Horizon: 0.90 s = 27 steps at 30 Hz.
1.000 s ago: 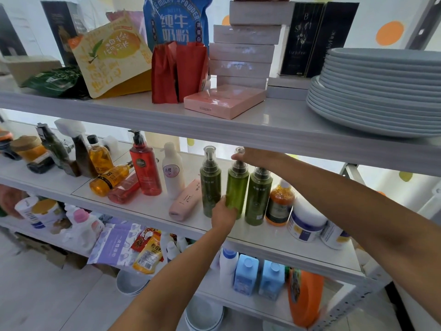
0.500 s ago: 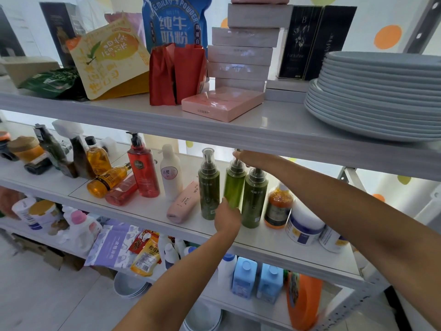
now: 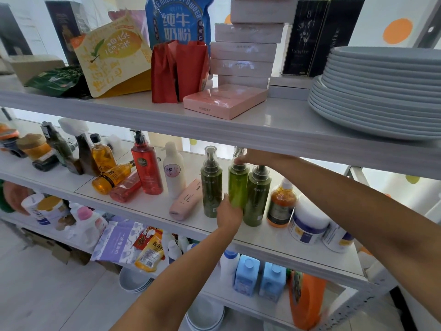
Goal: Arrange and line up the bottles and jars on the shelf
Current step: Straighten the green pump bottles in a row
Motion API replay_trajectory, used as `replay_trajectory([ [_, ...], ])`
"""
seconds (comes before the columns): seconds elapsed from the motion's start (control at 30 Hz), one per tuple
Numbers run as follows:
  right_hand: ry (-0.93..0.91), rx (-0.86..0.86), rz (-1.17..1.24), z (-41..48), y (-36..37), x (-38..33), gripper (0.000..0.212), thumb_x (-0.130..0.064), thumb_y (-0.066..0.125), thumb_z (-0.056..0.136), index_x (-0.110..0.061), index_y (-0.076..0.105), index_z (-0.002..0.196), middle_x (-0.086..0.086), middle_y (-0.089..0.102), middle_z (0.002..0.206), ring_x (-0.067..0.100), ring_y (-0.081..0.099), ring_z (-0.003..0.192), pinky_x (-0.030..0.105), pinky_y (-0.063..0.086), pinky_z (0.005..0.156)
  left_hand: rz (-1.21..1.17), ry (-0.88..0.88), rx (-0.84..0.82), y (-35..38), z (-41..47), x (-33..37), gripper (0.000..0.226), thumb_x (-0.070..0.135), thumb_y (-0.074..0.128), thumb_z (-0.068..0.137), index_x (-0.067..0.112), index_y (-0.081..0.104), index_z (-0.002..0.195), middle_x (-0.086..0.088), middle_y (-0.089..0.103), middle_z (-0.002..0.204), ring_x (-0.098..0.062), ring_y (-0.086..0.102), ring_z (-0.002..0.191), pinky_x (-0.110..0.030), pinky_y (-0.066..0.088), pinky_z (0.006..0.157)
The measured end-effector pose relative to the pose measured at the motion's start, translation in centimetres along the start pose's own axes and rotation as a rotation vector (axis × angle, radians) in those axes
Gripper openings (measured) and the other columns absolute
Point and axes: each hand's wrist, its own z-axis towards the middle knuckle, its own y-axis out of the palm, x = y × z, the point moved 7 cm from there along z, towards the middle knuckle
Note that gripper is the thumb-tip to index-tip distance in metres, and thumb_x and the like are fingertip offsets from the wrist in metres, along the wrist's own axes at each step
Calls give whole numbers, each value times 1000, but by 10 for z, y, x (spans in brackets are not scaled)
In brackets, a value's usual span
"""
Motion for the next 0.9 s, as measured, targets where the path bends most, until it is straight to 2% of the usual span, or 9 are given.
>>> replay_trajectory([
  [0.1, -31, -35, 81, 2, 5, -2, 44, -17, 63, 89, -5, 50, 129, 12, 57, 128, 27, 54, 115, 27, 41, 93, 21, 4, 4, 1, -1, 3, 57, 12, 52, 94, 10, 29, 147, -11, 52, 137, -28, 52, 125, -37, 43, 102],
  [0.2, -59, -18, 156, -2, 4, -2, 43, -13, 64, 86, -7, 51, 127, 10, 56, 124, 17, 51, 99, 16, 39, 78, 30, -10, -6, 1, -2, 2, 52, 14, 52, 95, 9, 34, 143, -12, 56, 130, -28, 56, 119, -35, 46, 99],
  [0.27, -73, -6, 143, -4, 3, -1, 42, -16, 65, 86, -9, 52, 124, 8, 56, 123, 13, 46, 94, 19, 34, 78, 39, -17, -17, 2, -2, 0, 45, 14, 53, 95, 8, 40, 137, -13, 58, 124, -28, 58, 115, -35, 47, 98],
  [0.33, -91, -16, 99, -5, 5, -4, 41, -18, 65, 86, -11, 52, 124, 8, 55, 126, 14, 47, 97, 22, 32, 82, 48, -20, -22, 1, -3, -2, 37, 16, 53, 94, 7, 47, 129, -13, 61, 118, -28, 60, 111, -35, 49, 97],
  [0.47, -112, -24, 5, -8, 8, -11, 45, -24, 64, 88, -10, 50, 128, 5, 54, 133, 21, 52, 117, 21, 31, 84, 59, -36, -21, -2, -5, -5, 30, 20, 54, 94, 8, 50, 121, -11, 61, 115, -25, 60, 107, -30, 47, 92],
  [0.63, -97, -95, -15, -9, 10, -15, 48, -23, 63, 89, -5, 47, 130, 9, 55, 132, 22, 53, 116, 21, 33, 84, 37, -39, -31, -7, -9, -7, 26, 16, 55, 93, 7, 53, 118, -13, 62, 112, -26, 60, 105, -31, 48, 91],
  [0.77, -105, -148, -35, -8, 9, -23, 65, -37, 65, 85, -5, 41, 136, 13, 50, 137, 27, 50, 123, 30, 37, 100, 22, -86, 26, -20, -14, -18, 25, 15, 51, 95, 8, 53, 119, -11, 60, 114, -27, 58, 109, -34, 47, 96],
  [0.83, -120, -110, -13, -7, 8, -28, 64, -46, 62, 85, -3, 45, 129, 13, 58, 124, 27, 55, 110, 32, 45, 90, 3, -100, 108, -35, -15, -24, 17, 15, 48, 96, 10, 56, 111, -11, 62, 109, -25, 60, 102, -32, 49, 90],
  [0.9, -164, -39, -26, -4, 7, -37, 49, -46, 60, 86, -11, 46, 116, 5, 60, 103, 23, 53, 94, 24, 41, 75, -25, -101, 209, -53, -14, -27, 14, 14, 51, 95, 9, 51, 108, -12, 62, 111, -23, 61, 97, -33, 50, 89],
])
